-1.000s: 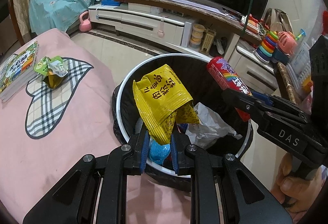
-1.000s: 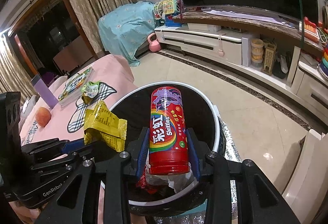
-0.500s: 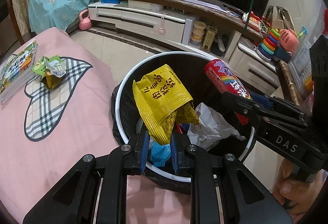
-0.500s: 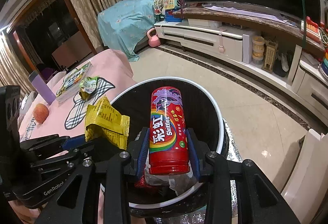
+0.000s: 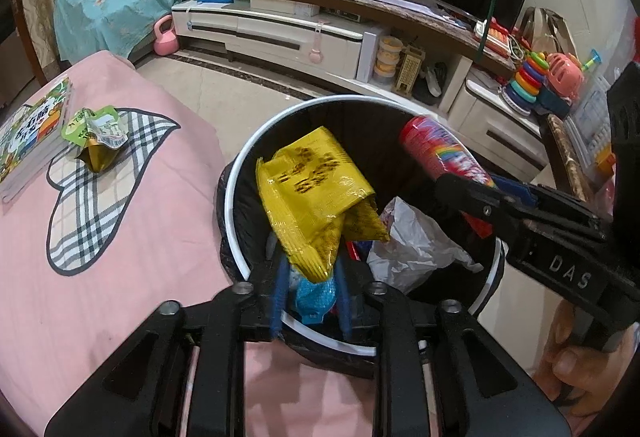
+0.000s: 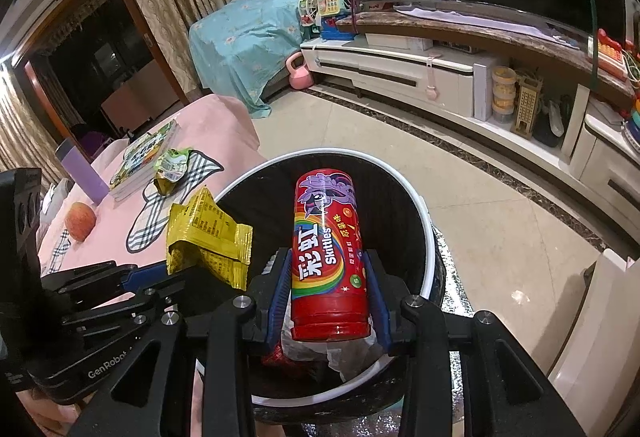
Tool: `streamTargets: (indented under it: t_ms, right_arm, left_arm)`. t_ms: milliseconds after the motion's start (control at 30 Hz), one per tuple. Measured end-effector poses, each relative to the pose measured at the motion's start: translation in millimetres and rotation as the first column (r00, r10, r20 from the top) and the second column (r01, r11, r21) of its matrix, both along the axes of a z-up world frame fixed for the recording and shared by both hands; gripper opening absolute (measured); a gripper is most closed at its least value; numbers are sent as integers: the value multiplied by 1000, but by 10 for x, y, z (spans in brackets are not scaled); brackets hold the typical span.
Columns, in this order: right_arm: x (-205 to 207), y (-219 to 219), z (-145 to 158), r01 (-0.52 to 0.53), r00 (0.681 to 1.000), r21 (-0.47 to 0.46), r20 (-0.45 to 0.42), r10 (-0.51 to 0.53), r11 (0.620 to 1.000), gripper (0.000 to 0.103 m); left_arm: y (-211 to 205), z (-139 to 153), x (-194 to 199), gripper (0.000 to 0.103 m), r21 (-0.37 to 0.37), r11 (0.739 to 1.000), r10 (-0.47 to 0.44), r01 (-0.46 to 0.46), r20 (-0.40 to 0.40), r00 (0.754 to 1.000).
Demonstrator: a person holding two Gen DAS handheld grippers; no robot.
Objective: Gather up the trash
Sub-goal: 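Open both tools to drop the bag and tube into the bin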
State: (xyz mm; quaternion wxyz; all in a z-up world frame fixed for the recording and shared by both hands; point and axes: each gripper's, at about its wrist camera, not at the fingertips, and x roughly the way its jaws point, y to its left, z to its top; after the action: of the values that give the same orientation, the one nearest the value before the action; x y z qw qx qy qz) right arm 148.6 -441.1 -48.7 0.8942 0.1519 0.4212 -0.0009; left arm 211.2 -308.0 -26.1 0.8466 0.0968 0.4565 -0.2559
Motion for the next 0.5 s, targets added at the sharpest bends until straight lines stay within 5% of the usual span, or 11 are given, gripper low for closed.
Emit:
streamTargets:
  t_ms: [67, 100, 500]
  right_arm:
    - [-6, -21, 1, 4, 1000, 15, 1, -4, 1000, 40]
    - [-14, -31, 9, 6, 1000, 16, 4, -6, 1000, 40]
    - [-123, 40, 170, 19, 999, 20, 32, -20, 1000, 46]
  left_arm:
    - [11, 13, 0, 59, 5, 1000, 8, -8, 8, 1000]
    - [31, 32, -11, 62, -3, 1000, 11, -11, 20, 1000]
    - [313, 137, -98, 64, -33, 998, 51, -49, 37, 998]
